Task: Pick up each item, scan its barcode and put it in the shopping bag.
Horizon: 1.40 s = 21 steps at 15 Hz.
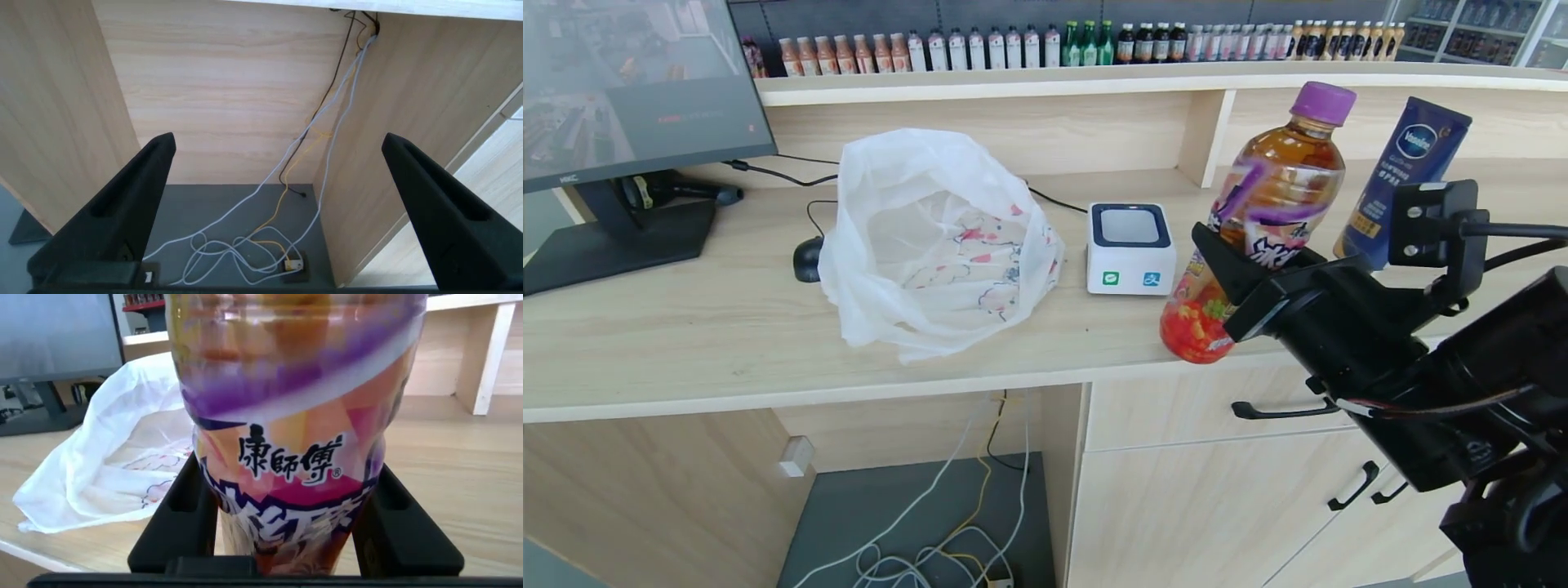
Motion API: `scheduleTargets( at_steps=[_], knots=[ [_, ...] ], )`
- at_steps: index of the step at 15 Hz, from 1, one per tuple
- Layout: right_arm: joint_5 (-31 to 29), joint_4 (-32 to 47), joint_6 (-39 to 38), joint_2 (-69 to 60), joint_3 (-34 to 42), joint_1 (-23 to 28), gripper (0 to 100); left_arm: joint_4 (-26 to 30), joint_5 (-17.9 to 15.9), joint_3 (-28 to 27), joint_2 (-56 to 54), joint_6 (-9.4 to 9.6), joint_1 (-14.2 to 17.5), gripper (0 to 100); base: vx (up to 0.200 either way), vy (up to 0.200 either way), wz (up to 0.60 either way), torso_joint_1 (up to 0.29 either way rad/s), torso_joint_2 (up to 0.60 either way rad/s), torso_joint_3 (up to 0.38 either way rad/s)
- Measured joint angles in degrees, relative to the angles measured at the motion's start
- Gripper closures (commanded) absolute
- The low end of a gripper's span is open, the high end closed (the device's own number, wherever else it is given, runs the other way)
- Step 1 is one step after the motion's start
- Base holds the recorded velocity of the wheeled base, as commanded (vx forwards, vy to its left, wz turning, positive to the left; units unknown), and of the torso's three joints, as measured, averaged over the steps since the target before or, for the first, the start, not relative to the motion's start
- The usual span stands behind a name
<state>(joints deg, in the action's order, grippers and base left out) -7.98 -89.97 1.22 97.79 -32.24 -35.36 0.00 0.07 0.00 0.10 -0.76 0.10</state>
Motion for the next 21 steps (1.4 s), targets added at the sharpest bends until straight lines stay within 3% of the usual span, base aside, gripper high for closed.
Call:
scheduleTargets(
  at_steps=[8,12,21],
  knots=[
    [-2.96,0.22,-0.22,-1.88,-1.32,-0.40,100,0.00,0.00,0.00,0.00,0.00,-0.02,0,0.000,0.000,0.00,0.000,0.00,0.000],
    [-3.32,4.82,-1.33,-1.88,-4.06,-0.44,100,0.00,-0.02,0.00,0.00,0.00,-0.02,0,0.000,0.000,0.00,0.000,0.00,0.000],
    [-2.82,19.19,-13.84,0.57,-25.44,0.17,100,0.00,0.00,0.00,0.00,0.00,0.00,0,0.000,0.000,0.00,0.000,0.00,0.000]
  ],
)
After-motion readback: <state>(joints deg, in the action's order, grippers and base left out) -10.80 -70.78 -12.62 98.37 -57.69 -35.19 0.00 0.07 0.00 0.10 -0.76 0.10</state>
